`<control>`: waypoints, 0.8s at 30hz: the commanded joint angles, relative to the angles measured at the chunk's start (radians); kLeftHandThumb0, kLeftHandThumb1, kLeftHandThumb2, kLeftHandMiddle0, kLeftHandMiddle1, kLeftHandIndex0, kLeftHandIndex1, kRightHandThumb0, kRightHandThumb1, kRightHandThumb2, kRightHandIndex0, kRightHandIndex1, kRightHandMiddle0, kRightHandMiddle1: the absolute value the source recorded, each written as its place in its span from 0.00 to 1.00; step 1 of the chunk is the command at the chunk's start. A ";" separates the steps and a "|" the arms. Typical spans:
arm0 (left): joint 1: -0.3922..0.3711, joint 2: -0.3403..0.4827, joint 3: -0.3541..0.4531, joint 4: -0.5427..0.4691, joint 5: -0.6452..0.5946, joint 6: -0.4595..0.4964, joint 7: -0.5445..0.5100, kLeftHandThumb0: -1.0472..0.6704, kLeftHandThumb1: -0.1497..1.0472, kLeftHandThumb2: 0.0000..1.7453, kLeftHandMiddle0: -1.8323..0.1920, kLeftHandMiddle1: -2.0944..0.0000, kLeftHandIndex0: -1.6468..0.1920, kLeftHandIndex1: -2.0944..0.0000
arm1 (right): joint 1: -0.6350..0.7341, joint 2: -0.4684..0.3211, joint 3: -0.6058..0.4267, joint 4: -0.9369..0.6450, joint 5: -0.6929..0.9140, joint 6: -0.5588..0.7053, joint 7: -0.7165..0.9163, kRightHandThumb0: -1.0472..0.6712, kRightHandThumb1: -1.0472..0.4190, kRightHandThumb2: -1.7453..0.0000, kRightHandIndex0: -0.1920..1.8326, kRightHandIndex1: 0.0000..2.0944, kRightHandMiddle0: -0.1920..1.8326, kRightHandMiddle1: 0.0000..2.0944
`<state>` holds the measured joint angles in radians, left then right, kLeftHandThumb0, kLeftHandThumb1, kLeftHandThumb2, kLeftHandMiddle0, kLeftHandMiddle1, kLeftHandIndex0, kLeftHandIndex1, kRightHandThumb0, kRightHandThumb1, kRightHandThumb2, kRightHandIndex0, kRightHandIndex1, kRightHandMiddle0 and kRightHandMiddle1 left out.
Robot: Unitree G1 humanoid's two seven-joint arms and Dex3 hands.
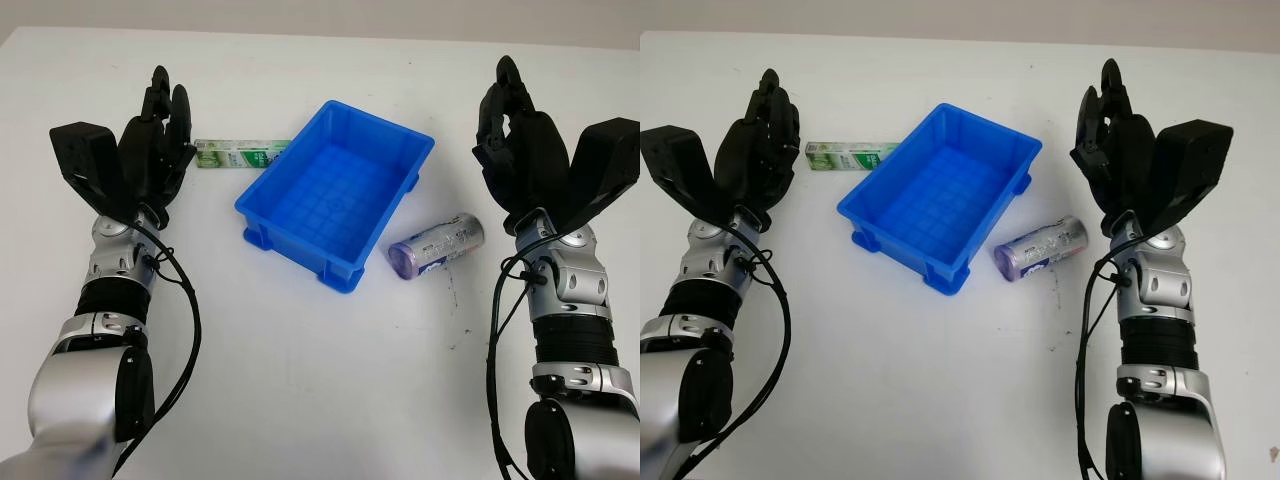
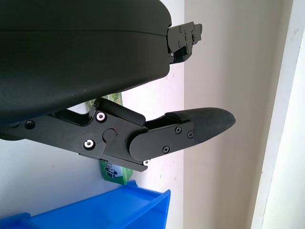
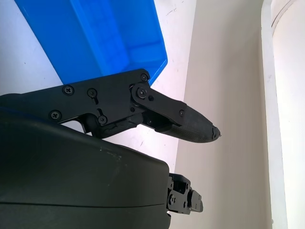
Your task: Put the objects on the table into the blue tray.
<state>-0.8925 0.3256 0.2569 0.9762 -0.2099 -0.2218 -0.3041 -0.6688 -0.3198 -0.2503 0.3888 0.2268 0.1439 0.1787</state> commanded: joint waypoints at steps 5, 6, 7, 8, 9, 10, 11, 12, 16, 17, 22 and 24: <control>-0.009 0.005 0.002 -0.003 0.003 -0.009 -0.002 0.20 1.00 0.37 1.00 1.00 1.00 1.00 | 0.003 -0.002 0.000 -0.011 -0.003 0.003 -0.002 0.28 0.00 0.57 0.00 0.00 0.00 0.00; -0.009 0.004 0.000 -0.002 0.004 -0.010 -0.005 0.20 1.00 0.37 1.00 1.00 1.00 1.00 | 0.001 -0.005 -0.001 -0.010 -0.001 0.004 0.004 0.28 0.00 0.57 0.00 0.00 0.00 0.00; -0.009 0.004 -0.003 -0.003 0.006 -0.008 -0.006 0.20 1.00 0.37 1.00 1.00 1.00 1.00 | 0.000 -0.011 -0.001 -0.011 0.000 0.007 0.013 0.28 0.00 0.58 0.00 0.00 0.00 0.00; -0.008 0.003 -0.004 -0.004 0.007 -0.007 -0.006 0.19 1.00 0.37 1.00 1.00 1.00 1.00 | 0.001 -0.017 -0.002 -0.017 0.002 0.014 0.019 0.28 0.00 0.58 0.00 0.00 0.00 0.00; -0.007 0.002 -0.005 -0.005 0.007 -0.006 -0.006 0.19 1.00 0.37 1.00 1.00 1.00 1.00 | 0.003 -0.025 0.000 -0.033 -0.003 0.025 0.022 0.28 0.00 0.59 0.00 0.00 0.00 0.00; -0.007 0.001 -0.005 -0.006 0.007 -0.007 -0.005 0.20 1.00 0.37 1.00 1.00 1.00 1.00 | 0.005 -0.031 0.001 -0.045 -0.008 0.032 0.023 0.27 0.00 0.61 0.00 0.00 0.00 0.00; -0.005 0.001 -0.005 -0.006 0.008 -0.007 0.000 0.20 1.00 0.37 1.00 1.00 1.00 1.00 | 0.013 -0.047 0.008 -0.077 -0.019 0.030 0.036 0.28 0.00 0.62 0.00 0.00 0.00 0.00; -0.003 0.002 -0.005 -0.008 0.009 -0.006 0.005 0.20 1.00 0.37 1.00 1.00 1.00 1.00 | 0.022 -0.066 0.014 -0.116 -0.031 0.029 0.050 0.29 0.00 0.64 0.01 0.00 0.01 0.00; 0.010 0.012 -0.005 -0.015 0.012 -0.015 0.001 0.19 1.00 0.37 1.00 1.00 1.00 1.00 | 0.055 -0.187 0.053 -0.260 -0.155 0.006 0.079 0.31 0.00 0.86 0.10 0.05 0.09 0.06; 0.012 0.012 -0.004 -0.017 0.011 -0.016 0.000 0.19 1.00 0.37 1.00 1.00 1.00 1.00 | 0.062 -0.214 0.052 -0.300 -0.169 0.020 0.095 0.31 0.02 0.91 0.13 0.07 0.12 0.07; 0.006 0.006 0.000 -0.016 0.003 -0.008 -0.001 0.19 1.00 0.37 1.00 1.00 1.00 1.00 | 0.113 -0.353 0.052 -0.515 -0.251 0.070 0.169 0.39 0.15 0.98 0.22 0.10 0.20 0.13; 0.002 0.004 0.000 -0.014 0.002 -0.001 -0.003 0.19 1.00 0.37 1.00 1.00 1.00 1.00 | 0.141 -0.401 0.060 -0.585 -0.317 0.057 0.179 0.41 0.20 0.99 0.26 0.12 0.24 0.14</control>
<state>-0.8918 0.3262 0.2527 0.9748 -0.2053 -0.2249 -0.3040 -0.5505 -0.6852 -0.1968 -0.1459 -0.0675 0.2100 0.3512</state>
